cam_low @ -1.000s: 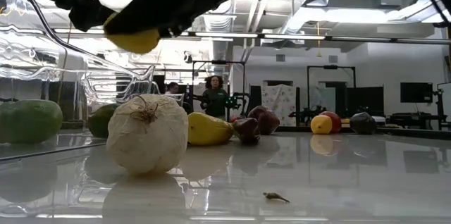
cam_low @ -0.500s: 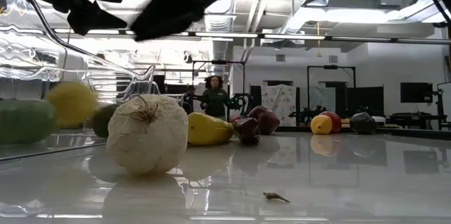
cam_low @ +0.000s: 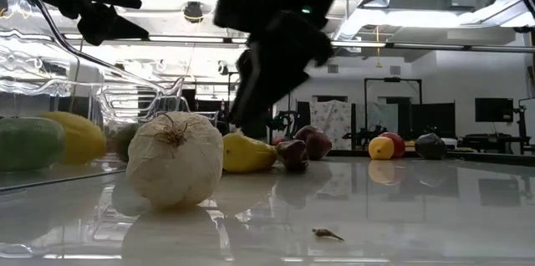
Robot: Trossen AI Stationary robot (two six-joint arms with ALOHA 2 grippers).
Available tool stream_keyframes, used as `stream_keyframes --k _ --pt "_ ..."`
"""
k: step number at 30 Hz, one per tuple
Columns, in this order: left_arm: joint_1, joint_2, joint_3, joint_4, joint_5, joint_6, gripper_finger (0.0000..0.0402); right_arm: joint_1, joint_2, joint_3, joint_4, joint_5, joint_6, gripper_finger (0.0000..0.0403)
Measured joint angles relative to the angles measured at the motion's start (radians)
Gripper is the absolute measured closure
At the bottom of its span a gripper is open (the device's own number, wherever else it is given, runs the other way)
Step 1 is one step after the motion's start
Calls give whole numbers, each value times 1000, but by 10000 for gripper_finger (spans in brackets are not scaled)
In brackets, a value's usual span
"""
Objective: Sort produce into baskets
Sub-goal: Put the corn into the top transparent bin
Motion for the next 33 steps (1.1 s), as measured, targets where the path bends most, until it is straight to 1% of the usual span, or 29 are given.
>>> stream_keyframes --k 2,6,11,17,21,28,33 --pt "0 0 0 0 0 1 41 10 -18 -27 27 -11 -64 85" --pt "0 0 0 11 -1 6 41 15 -31 -56 18 0 -164 86" --pt "0 0 0 22 -1 16 41 -22 -6 -76 40 -20 -176 86" --pt "0 0 0 22 -1 21 41 -60 -7 -86 73 -27 -201 88" --pt "0 0 0 22 -1 29 41 -67 -7 -86 58 -28 -236 107" --pt "0 0 0 22 0 28 41 -71 -6 -86 38 -41 -236 150" --pt "0 0 0 22 0 27 41 -79 32 -86 53 -34 -257 163"
